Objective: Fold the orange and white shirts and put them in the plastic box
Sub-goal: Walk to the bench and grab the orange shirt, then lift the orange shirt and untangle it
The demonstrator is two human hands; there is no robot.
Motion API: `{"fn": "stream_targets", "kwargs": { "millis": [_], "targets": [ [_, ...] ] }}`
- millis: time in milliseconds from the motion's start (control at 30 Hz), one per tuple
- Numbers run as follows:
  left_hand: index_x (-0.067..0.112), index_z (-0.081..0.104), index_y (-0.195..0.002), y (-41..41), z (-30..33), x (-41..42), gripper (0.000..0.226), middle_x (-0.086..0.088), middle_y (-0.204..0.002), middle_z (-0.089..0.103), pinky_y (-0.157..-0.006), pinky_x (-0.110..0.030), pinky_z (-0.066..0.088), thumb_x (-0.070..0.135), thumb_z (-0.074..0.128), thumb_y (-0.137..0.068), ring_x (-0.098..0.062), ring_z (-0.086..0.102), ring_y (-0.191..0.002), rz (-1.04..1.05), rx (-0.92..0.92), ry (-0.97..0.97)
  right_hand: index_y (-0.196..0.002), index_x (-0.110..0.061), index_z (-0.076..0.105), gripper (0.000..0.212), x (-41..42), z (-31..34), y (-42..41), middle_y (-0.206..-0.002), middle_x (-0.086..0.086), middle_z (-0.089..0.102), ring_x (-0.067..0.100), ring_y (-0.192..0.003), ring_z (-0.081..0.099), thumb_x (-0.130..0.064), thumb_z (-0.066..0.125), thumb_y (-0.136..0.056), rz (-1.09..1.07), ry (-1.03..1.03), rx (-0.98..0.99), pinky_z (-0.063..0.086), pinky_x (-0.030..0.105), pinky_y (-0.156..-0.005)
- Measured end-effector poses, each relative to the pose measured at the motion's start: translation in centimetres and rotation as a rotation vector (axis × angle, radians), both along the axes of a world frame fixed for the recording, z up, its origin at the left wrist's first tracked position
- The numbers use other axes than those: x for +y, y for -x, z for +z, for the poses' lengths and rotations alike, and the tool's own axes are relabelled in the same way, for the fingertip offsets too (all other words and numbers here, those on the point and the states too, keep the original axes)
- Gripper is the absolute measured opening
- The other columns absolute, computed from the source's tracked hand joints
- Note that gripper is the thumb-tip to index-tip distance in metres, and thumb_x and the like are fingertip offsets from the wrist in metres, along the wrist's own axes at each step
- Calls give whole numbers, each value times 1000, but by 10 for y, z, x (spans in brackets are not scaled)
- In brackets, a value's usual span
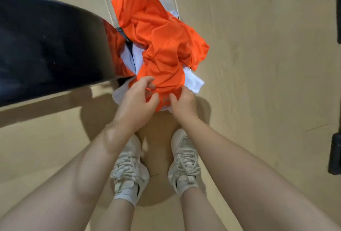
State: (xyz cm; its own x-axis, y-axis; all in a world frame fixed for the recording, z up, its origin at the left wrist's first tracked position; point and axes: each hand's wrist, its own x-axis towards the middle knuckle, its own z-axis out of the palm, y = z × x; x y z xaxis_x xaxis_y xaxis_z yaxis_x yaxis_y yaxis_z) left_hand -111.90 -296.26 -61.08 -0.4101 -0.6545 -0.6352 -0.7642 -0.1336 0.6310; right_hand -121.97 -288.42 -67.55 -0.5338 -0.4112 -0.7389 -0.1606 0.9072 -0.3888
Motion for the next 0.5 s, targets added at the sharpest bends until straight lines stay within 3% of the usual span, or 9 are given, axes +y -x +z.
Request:
{"fn": "stream_targets", "kwargs": {
  "millis": [133,267,400,500],
  "targets": [
    [15,47,-129,-1,-30,-6,40,7,-108,57,-79,-14,41,12,51,-90,-8,56,-92,28,0,2,-120,-13,51,37,-19,-46,-1,-117,14,62,33,-108,57,-23,59,-84,-246,-7,38,47,41,-91],
    [15,48,-128,-7,-21,-4,38,6,-107,58,-70,4,36,10,50,-90,1,54,-83,63,-32,-8,-97,-9,60,24,-23,-25,2,-102,15,67,32,-100,58,-30,58,-86,-211,-16,115,45,39,-88],
    [13,53,-122,0,37,-1,34,5,-105,59,-72,-6,40,9,52,-88,-5,55,-85,31,-17,-28,-84,-8,59,26,-19,65,11,-80,13,67,33,-81,61,-34,59,-84,-141,161,146,46,38,-77],
    [15,52,-124,12,104,-1,38,4,-112,55,-83,-20,42,15,59,-87,-11,54,-98,-33,35,-70,-72,-11,56,23,-25,161,27,-55,-5,55,9,-53,54,-28,61,-86,-187,243,-66,42,23,-54]
  ]
}}
